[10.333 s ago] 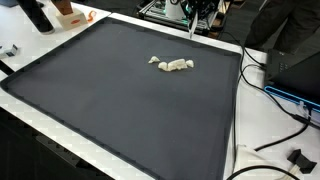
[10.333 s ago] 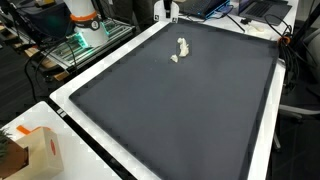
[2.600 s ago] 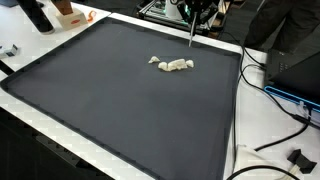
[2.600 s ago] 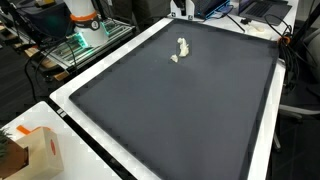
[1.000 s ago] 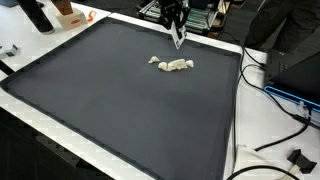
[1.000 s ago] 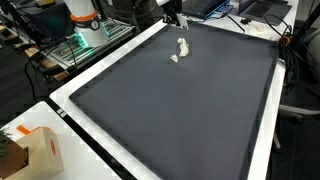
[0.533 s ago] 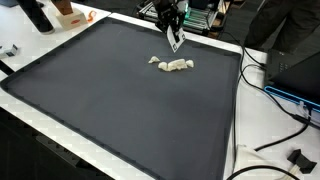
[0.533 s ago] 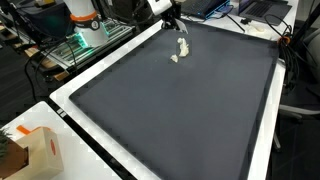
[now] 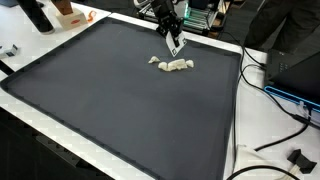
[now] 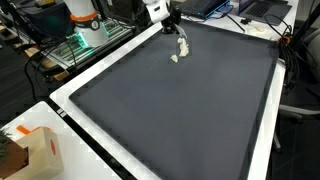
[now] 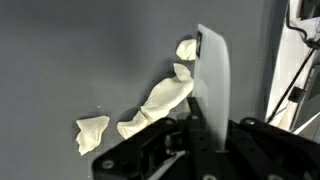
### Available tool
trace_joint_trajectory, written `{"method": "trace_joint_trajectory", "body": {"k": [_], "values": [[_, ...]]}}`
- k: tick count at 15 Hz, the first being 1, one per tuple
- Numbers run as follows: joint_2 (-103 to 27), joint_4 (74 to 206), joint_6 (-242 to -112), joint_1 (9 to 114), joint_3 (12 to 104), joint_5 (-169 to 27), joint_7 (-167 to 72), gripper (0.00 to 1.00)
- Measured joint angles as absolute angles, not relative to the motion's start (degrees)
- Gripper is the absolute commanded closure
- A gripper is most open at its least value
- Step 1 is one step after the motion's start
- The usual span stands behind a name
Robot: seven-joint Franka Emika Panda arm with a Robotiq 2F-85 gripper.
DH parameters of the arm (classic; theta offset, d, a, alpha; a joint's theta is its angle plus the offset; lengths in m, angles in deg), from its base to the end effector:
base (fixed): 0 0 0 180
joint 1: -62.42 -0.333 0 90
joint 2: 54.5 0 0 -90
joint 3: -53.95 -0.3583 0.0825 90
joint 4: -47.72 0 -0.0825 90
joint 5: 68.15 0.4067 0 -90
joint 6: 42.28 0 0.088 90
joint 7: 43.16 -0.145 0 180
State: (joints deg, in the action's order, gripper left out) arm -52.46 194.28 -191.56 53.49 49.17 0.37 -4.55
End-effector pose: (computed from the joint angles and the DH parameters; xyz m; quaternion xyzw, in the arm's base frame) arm 0.4534 0.1094 0.2396 -0.9540 0.0687 -0.0670 0.2839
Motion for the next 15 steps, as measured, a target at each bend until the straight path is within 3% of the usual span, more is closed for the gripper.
{"method": "trace_joint_trajectory", "body": {"k": [15], "values": [[-48.65, 191.66, -190.67, 53.49, 49.16, 8.54, -0.31, 0.99]]}}
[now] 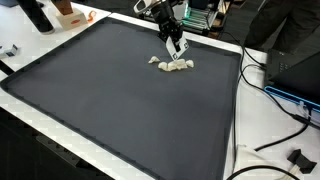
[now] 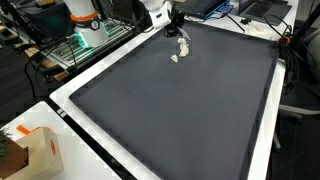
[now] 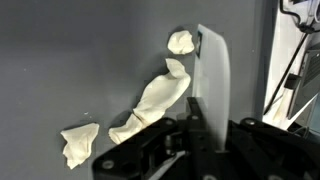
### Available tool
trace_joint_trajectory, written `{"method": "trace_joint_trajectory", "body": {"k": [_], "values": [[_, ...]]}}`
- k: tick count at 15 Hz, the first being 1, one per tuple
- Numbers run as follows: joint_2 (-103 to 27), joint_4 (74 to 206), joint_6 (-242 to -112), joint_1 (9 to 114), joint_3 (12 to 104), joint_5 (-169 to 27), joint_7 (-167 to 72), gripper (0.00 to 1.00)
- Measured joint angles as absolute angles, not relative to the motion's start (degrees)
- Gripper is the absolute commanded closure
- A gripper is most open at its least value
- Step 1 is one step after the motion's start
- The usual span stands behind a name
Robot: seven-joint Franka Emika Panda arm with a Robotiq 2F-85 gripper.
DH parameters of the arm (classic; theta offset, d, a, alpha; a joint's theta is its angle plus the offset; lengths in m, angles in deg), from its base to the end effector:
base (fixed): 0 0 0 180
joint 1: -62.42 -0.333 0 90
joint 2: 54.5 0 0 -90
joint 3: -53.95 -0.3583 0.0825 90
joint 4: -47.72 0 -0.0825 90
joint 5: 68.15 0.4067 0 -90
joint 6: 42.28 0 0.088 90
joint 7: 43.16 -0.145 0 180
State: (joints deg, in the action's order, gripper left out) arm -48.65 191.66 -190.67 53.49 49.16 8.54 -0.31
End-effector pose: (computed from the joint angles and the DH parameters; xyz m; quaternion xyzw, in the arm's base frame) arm 0.4656 0.1155 0.2246 -0.9416 0.0979 -0.0697 0.3147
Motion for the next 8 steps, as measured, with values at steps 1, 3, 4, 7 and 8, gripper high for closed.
{"method": "trace_joint_trajectory", "body": {"k": [1, 3, 4, 7, 8], "values": [[-48.59, 191.62, -190.42, 53.49, 49.16, 8.99, 0.16, 0.99], [-48.54, 191.61, -189.96, 53.49, 49.16, 9.42, 0.69, 0.99], [-48.54, 191.61, -189.48, 53.56, 49.11, 9.43, 0.69, 0.99], [-48.54, 191.62, -188.46, 53.64, 48.95, 9.43, 0.61, 0.99], [-48.54, 191.63, -188.25, 53.64, 48.84, 9.43, 0.34, 0.99]]}}
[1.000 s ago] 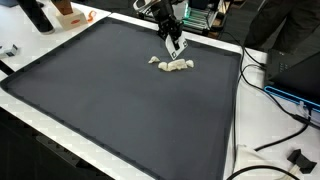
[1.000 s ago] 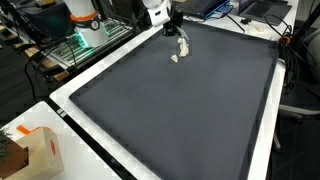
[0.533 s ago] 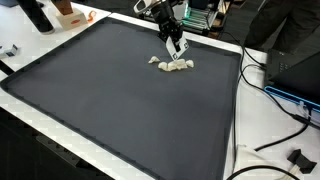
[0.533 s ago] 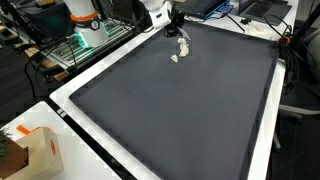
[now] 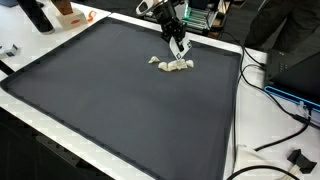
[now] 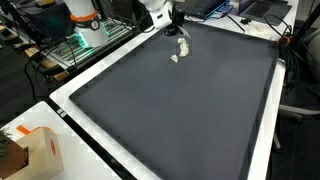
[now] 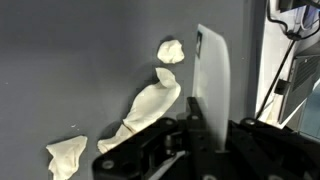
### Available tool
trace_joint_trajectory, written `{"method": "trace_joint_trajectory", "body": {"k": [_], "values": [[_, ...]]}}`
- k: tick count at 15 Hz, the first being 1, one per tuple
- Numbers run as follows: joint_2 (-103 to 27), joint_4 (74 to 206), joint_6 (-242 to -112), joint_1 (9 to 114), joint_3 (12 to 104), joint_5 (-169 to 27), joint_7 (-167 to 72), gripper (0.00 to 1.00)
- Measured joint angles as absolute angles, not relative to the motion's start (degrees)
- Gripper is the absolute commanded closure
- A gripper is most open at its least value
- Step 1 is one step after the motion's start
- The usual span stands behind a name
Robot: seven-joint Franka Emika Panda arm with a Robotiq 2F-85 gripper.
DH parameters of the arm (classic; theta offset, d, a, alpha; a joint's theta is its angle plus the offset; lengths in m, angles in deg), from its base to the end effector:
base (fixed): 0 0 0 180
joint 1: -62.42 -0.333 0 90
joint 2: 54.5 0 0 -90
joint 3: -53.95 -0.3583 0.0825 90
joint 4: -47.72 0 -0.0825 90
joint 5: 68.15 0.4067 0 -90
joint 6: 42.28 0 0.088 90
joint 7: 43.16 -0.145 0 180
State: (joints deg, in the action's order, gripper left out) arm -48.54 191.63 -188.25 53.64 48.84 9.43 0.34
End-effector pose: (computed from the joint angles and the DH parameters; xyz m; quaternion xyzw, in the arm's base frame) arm 0.4622 0.1234 0.2233 -0.9367 0.0924 -0.0582 0.3326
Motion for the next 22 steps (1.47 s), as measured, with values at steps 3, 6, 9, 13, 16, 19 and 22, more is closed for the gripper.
{"method": "trace_joint_trajectory", "body": {"k": [3, 6, 9, 13, 16, 19, 22], "values": [[-48.88, 191.77, -188.13, 53.60, 48.09, 9.39, -1.77, 0.99], [-49.86, 192.00, -188.13, 53.32, 47.05, 8.89, -5.80, 0.99], [-51.60, 192.33, -188.28, 52.74, 45.87, 6.65, -12.28, 0.99], [-54.63, 192.73, -188.46, 52.03, 44.39, -1.14, -25.50, 0.99], [-57.15, 192.99, -188.47, 51.61, 43.43, -10.49, -38.33, 0.99], [-59.25, 193.12, -188.46, 51.58, 42.64, -21.41, -51.45, 0.99], [-60.91, 192.91, -187.85, 51.66, 42.21, -33.83, -64.76, 0.99]]}}
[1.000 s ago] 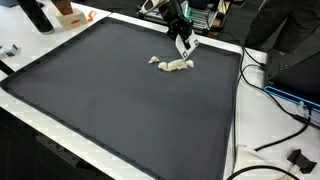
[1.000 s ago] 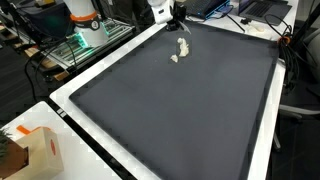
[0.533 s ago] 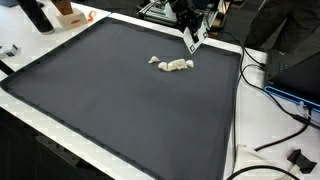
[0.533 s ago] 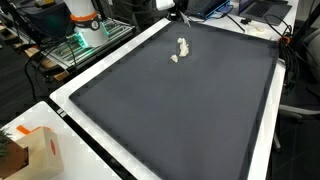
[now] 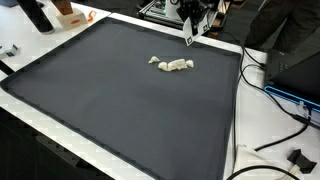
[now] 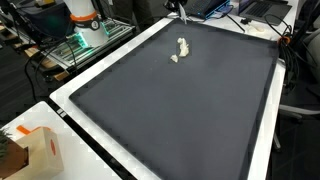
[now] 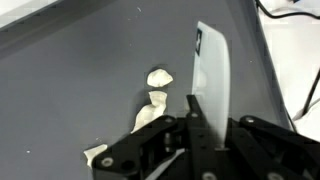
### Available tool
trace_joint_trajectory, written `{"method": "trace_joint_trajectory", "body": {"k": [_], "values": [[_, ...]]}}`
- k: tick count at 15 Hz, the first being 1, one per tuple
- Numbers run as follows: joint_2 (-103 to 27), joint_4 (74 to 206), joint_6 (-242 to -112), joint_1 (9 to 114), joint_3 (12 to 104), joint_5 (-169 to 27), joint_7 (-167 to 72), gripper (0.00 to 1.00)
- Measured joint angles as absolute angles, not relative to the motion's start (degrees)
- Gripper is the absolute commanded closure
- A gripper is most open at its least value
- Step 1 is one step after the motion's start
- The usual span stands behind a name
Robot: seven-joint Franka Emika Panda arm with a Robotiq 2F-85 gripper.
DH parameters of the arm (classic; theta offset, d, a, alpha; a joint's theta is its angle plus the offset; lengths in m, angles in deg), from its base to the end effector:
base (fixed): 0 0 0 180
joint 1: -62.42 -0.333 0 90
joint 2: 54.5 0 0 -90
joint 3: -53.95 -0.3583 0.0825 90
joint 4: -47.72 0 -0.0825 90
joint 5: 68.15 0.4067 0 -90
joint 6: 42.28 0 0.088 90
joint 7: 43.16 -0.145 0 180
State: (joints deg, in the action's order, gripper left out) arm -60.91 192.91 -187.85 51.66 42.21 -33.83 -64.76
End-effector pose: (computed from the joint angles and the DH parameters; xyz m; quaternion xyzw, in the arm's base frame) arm 0.4398 0.1868 0.3130 -0.9575 0.2257 0.0098 0.1792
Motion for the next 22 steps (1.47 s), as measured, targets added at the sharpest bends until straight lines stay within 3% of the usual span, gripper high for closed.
{"method": "trace_joint_trajectory", "body": {"k": [8, 14, 22], "values": [[-64.57, 185.01, -172.60, 51.91, 40.45, -57.00, -88.70, 0.99], [-64.83, 179.42, -163.19, 51.91, 39.67, -63.79, -92.15, 0.99], [-64.72, 177.12, -159.99, 51.91, 38.98, -67.85, -92.65, 0.96]]}}
